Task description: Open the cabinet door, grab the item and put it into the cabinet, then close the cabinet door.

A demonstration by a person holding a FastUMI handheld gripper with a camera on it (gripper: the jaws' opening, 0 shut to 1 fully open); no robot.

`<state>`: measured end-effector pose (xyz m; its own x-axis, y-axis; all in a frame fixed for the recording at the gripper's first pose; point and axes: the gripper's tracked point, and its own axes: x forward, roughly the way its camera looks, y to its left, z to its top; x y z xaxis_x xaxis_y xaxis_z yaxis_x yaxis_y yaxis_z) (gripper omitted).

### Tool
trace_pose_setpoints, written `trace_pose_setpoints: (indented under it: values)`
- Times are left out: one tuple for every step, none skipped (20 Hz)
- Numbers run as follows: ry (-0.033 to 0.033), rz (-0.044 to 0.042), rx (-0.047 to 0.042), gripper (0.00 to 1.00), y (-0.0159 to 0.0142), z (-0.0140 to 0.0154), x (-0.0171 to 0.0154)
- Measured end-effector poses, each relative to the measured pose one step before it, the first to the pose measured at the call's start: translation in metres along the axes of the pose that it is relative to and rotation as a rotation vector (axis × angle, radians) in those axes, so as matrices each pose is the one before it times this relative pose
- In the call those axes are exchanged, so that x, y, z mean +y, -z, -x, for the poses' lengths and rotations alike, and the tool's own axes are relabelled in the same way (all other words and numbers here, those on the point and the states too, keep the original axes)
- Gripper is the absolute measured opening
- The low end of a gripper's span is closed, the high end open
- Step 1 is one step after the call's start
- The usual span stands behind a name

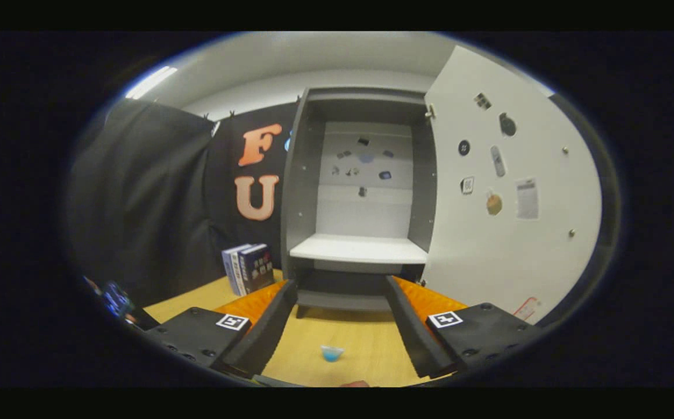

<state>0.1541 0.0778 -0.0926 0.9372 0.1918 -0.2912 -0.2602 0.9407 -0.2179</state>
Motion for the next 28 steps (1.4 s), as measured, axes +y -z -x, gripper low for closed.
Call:
trace_pose_setpoints:
  values:
    - [-0.00443,-0.01015,0.03900,0.97,0.01536,-0.00461,0.00483]
    - [0.00165,-0.01723,0.03294,0.97,0.01297,-0.00823,0.00619]
    - [0.01232,-0.01347,0.03185,0.97,0.01335,-0.00755,0.00154]
    - [0.01640,-0.00570,0.03245,0.97,0.01473,-0.00862,0.00151]
    - [0.01757,-0.01042,0.02843,0.97,0.01270,-0.00639,-0.00124]
    - [0.01023,-0.02434,0.02880,0.97,0.01291,-0.00735,0.00057]
    - [0.00167,-0.03054,0.02809,0.97,0.01178,-0.00470,0.00309]
    - [0.00530,-0.03120,0.02339,0.97,0.01098,-0.00586,0.00243]
    - [0.00618,-0.02534,0.02421,0.97,0.00971,-0.00525,0.00077]
    - [0.00471,-0.01697,0.02440,0.97,0.01007,-0.00601,0.00014]
    - [0.00249,-0.01101,0.02220,0.97,0.00898,-0.00255,0.00015]
    - [0.00052,-0.00727,0.01710,0.97,0.00862,-0.00561,0.00017]
    - [0.00210,-0.00051,0.01921,0.97,0.00915,-0.00428,0.00032]
    - [0.00339,0.00365,0.01866,0.97,0.00839,-0.00190,-0.00199]
    - [0.00742,0.00337,0.01709,0.97,0.00765,-0.00112,-0.00248]
    - [0.00641,0.00313,0.01919,0.97,0.00705,-0.00206,-0.00138]
    - [0.00958,-0.00041,0.01541,0.97,0.00616,-0.00160,-0.00219]
    - [0.00382,-0.00389,0.01507,0.97,0.00657,-0.00134,-0.00090]
    - [-0.00369,-0.01030,0.00913,0.96,0.00409,-0.00148,0.00072]
    - [0.00125,-0.01288,0.01550,0.94,0.00481,-0.00210,0.00079]
    - [0.00283,-0.01573,0.00942,0.93,0.00303,-0.00131,0.00069]
    - [0.00000,-0.01648,0.00559,0.89,0.00265,0.00093,-0.00020]
    - [-0.00247,-0.01788,0.00340,0.80,0.00189,0.00110,-0.00067]
    - [-0.00200,-0.01661,0.00332,0.71,0.00069,0.00081,-0.00006]
    - [-0.00178,-0.00645,-0.00011,0.57,-0.00273,0.00100,-0.00053]
    - [-0.00318,0.00456,0.00783,0.57,0.00404,-0.00008,0.00035]
    - [-0.00085,0.00460,-0.00339,0.55,-0.00155,0.00185,-0.00006]
    - [-0.00367,0.00777,-0.01868,0.55,-0.00656,0.00319,-0.00009]
